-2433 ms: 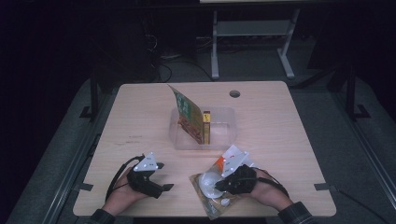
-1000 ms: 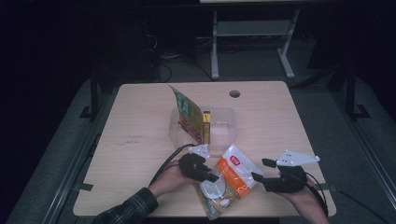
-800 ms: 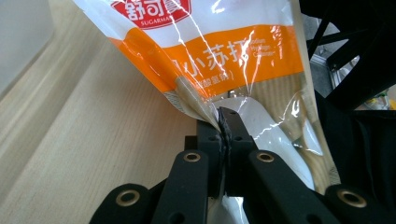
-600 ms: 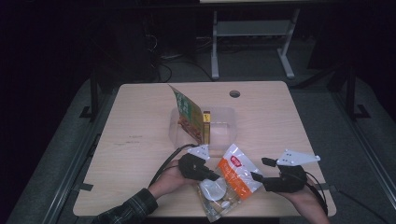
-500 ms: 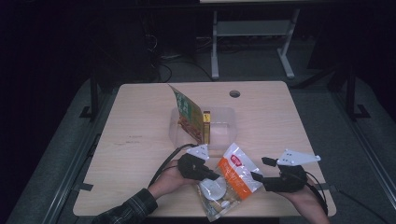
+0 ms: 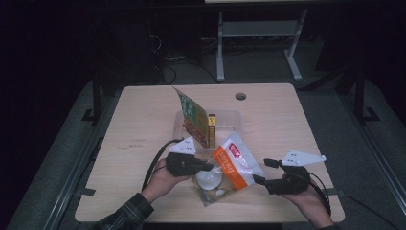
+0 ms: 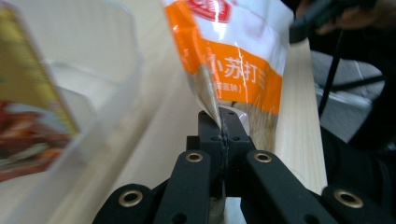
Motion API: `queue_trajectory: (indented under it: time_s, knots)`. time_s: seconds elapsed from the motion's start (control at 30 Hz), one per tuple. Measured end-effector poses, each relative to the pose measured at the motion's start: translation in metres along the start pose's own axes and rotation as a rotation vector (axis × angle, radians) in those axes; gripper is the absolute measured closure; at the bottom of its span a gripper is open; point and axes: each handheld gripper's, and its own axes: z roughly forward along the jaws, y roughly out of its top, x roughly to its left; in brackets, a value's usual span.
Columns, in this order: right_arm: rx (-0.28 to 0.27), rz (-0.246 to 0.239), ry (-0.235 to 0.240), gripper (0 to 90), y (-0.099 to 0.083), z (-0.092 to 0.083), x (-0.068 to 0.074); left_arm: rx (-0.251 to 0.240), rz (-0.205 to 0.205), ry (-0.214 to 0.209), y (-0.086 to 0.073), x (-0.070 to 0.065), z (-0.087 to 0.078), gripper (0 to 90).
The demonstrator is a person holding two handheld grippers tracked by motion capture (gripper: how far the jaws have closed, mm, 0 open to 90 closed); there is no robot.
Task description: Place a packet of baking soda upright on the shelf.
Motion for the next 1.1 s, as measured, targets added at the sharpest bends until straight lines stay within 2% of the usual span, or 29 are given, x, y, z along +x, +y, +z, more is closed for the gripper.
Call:
queue_trajectory:
  time_s: [0.27, 0.4, 0.5, 0.63, 0.8, 1.1]
  knots:
    - [-0.001, -0.023, 0.127, 22.8, 0.013, 0.029, 0.005, -0.062, -0.033, 0.102, -0.006, 0.001, -0.031, 89.8]
    - [-0.02, -0.02, 0.194, 23.2, 0.02, 0.047, 0.005, -0.086, -0.053, 0.129, -0.01, 0.001, -0.042, 89.9]
    - [-0.043, -0.019, 0.238, 27.4, 0.026, 0.06, 0.007, -0.113, -0.076, 0.144, -0.013, 0.0, -0.049, 89.8]
    - [-0.076, -0.026, 0.274, 34.9, 0.035, 0.075, 0.011, -0.134, -0.09, 0.165, -0.015, -0.001, -0.056, 89.8]
    - [-0.09, 0.003, 0.303, 44.9, 0.039, 0.087, 0.012, -0.148, -0.102, 0.169, -0.016, 0.0, -0.061, 89.8]
    - [-0.11, 0.059, 0.378, 78.7, 0.043, 0.093, 0.014, -0.159, -0.103, 0.161, -0.015, 0.003, -0.058, 89.8]
